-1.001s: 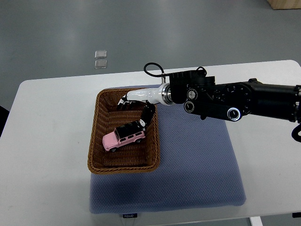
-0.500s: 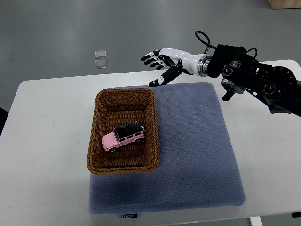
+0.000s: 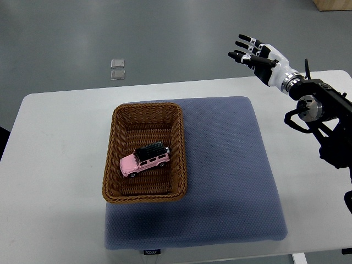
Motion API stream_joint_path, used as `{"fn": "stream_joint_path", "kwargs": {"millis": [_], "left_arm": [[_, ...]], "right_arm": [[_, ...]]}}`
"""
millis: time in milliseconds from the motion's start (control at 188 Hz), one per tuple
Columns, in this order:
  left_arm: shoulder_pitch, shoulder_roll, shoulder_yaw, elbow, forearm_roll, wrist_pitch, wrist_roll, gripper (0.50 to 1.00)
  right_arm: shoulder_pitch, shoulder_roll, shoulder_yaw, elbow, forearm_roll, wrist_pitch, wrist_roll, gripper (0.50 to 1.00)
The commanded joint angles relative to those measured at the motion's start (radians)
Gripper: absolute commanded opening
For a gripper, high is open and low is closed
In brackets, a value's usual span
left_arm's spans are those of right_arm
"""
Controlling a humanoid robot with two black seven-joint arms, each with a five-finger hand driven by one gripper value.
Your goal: Place pink car in brown basket
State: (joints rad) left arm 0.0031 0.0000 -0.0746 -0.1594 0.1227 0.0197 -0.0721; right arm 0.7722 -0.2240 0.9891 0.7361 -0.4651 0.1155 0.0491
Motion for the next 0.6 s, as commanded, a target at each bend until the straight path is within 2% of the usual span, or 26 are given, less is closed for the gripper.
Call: {"fn": "stream_joint_path", "kwargs": {"millis": [0,181,357,596], "left_arm": [[0.0,0.0,0.001,0.0,0.0,0.0,0.0,1.0],[0.0,0.0,0.001,0.0,0.0,0.0,0.0,1.0],[0.0,0.0,0.001,0.001,0.0,0.0,0.0,1.0],[0.0,0.0,-0.001,0.0,0.0,0.0,0.0,1.0]], "right_arm": [[-0.025,0.003,0.008,-0.026,0.112,-0.02,0.023,0.897],[-0.037,0.003,0.008,-0.089,0.299,-0.02,0.06,0.897],[-0.037,0.003,0.008,-0.13,0.312,-0.013,0.098,0.897],[-0.037,-0.002,0.01,-0.135,0.326,-0.014,0.103,0.901]]}}
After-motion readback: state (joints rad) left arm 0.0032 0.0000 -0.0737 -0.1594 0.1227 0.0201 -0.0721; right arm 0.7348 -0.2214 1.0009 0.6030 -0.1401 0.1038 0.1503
